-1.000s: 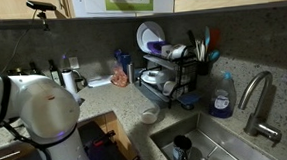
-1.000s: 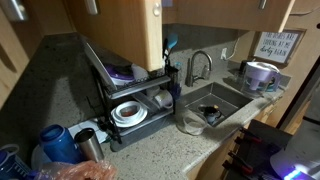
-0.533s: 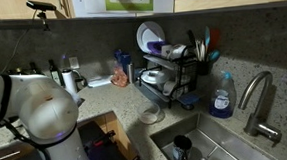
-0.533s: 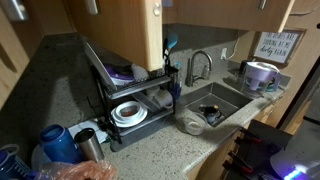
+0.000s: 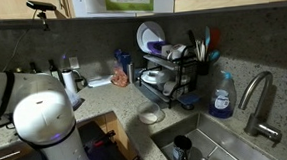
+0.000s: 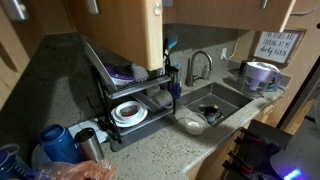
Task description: Open the left door of the cabinet above the faucet
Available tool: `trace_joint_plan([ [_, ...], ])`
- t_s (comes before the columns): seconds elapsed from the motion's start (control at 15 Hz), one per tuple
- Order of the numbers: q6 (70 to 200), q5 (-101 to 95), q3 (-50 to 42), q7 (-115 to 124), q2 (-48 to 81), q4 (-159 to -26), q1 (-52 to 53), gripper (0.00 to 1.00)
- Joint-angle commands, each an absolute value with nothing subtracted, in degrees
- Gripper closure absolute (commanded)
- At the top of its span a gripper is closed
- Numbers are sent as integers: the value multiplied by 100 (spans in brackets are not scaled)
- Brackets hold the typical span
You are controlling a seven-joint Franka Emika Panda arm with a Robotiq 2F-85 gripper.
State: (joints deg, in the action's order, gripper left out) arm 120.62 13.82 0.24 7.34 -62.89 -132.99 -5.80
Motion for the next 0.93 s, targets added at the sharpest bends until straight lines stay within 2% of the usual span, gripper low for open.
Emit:
trace_joint_plan([
  [0.0,12409,927,88,974,-6141,-13413,-950,100],
  [0.87,11987,-744,-12,964,-6089,-14092,-1552,100],
])
